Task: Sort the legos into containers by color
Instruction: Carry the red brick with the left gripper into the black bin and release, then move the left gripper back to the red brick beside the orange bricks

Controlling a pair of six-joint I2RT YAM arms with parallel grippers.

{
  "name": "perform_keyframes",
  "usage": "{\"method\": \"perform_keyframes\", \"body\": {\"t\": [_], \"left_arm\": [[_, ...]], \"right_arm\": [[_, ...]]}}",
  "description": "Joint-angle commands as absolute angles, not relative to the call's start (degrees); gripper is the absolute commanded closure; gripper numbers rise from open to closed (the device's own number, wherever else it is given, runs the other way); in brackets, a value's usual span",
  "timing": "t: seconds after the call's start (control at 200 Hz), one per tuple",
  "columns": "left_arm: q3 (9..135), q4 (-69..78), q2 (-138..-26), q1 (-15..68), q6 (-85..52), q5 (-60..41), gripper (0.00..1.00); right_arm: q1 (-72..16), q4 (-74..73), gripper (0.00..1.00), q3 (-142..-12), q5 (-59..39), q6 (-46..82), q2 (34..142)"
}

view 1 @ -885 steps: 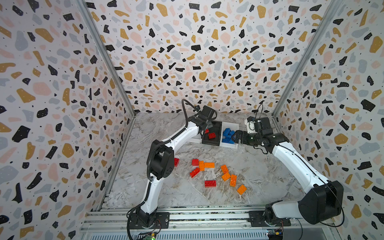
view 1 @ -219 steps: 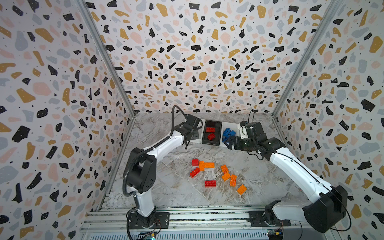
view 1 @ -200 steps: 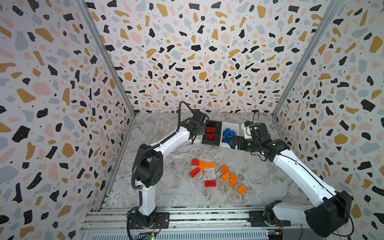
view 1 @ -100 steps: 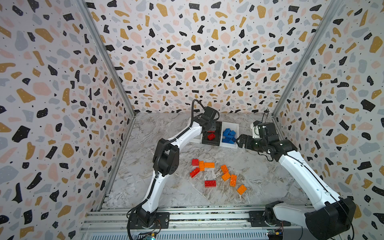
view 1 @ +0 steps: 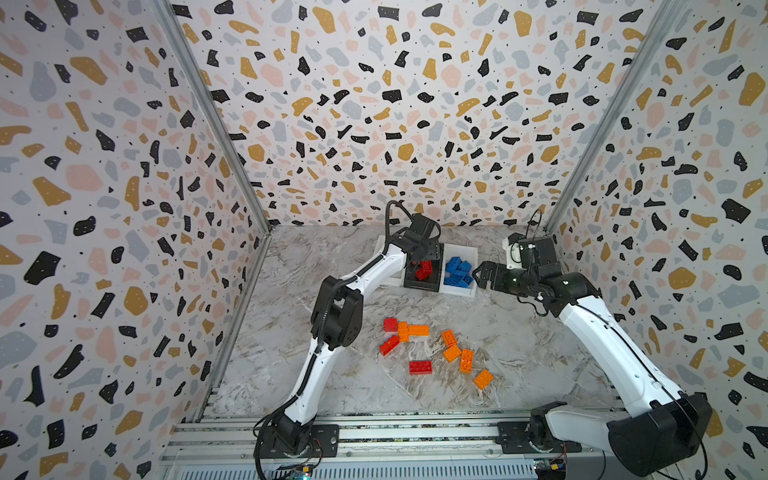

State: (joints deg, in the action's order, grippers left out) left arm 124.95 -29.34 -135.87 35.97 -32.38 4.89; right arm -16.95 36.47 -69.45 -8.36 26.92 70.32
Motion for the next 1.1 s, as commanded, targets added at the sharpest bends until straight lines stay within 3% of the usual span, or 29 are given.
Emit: {"method": "perform_keyframes", "body": {"t": [0.0,0.265,0.686,0.876,1.096], "left_arm": [[128.66,-30.46,-135.98,35.77,-32.44,4.61,0.18],[117.4,-33.96,-125.55,35.9,-30.96,8.58,0.18],[64.44,-26.52,-91.96,38.26,-39.16,14.79,0.18],[56.08,-24.76,-88.58,44.32,-43.21,17.48,0.18],[55.03,-22.06,-90.29,45.44,-44.09,19.04,0.18]], "right_arm": [[-16.7,36.57,0.01,-70.79,-8.08,26.75,69.22],[-16.7,34.85,0.01,-67.54,-10.14,27.42,68.01],[-18.68,32.76,0.01,-62.58,-14.79,27.24,67.64],[-23.19,32.76,0.01,-63.62,-14.07,27.49,69.5],[-25.22,33.65,0.01,-63.29,-12.54,28.16,67.8]]}}
